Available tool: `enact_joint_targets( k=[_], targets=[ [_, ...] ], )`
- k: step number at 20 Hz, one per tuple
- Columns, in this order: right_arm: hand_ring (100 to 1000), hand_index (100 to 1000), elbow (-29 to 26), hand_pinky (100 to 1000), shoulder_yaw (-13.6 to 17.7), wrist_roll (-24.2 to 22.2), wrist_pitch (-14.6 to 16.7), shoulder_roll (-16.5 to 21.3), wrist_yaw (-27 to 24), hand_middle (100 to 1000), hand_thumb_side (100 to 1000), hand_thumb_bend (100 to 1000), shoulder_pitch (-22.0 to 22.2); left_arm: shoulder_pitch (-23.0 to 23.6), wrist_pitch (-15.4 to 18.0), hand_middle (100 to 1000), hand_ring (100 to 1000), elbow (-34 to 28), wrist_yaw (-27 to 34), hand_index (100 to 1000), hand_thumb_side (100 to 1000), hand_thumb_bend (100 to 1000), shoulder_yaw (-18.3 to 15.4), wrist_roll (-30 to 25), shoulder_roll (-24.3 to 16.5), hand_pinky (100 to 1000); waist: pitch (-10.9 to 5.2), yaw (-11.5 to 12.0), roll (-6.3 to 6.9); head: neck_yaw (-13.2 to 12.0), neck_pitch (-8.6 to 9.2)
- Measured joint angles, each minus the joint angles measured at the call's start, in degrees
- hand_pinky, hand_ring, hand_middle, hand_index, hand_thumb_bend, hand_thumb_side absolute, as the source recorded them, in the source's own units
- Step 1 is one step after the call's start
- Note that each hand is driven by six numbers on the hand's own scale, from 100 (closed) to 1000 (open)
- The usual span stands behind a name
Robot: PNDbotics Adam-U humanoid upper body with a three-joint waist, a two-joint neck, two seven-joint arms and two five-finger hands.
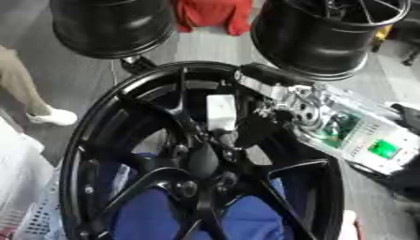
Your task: Pull the pin out of the wheel hub.
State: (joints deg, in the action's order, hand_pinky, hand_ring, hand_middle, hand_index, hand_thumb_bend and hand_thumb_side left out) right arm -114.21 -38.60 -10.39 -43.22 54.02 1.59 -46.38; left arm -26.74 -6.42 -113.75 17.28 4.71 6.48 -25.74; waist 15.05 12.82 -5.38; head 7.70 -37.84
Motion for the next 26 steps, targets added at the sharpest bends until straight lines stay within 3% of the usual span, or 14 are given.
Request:
enact_joint_targets(
  k=[12,18,22,26],
  targets=[
    [500,319,0.00,366,7.82,-4.65,-3.51,1.63,-4.40,447,100,100,-5.05,0.01,-0.05,587,625,0.00,-0.14,703,643,100,-0.01,0.06,0.00,711,-0.22,-0.55,-0.02,-0.28,-0.43],
    [494,303,0.00,345,15.82,-5.79,-4.70,3.87,-4.73,452,100,100,-6.83,0.01,-0.04,587,626,0.00,-0.14,704,638,100,-0.04,0.23,-0.01,712,-1.01,-1.56,0.25,-0.77,-1.29],
    [496,303,-0.01,356,22.50,-4.03,-6.41,8.12,-3.43,460,100,100,-0.94,0.13,0.11,587,626,0.00,-0.18,703,635,100,-0.21,0.46,-0.07,712,-1.58,-2.47,0.60,-1.33,-1.86],
    [498,305,-0.01,353,30.02,1.57,-8.21,12.83,-2.18,469,100,100,10.23,0.52,0.25,587,626,0.00,-0.24,703,633,100,-0.51,0.80,-0.33,712,-1.91,-3.54,1.14,-2.07,-1.91]
  ],
)
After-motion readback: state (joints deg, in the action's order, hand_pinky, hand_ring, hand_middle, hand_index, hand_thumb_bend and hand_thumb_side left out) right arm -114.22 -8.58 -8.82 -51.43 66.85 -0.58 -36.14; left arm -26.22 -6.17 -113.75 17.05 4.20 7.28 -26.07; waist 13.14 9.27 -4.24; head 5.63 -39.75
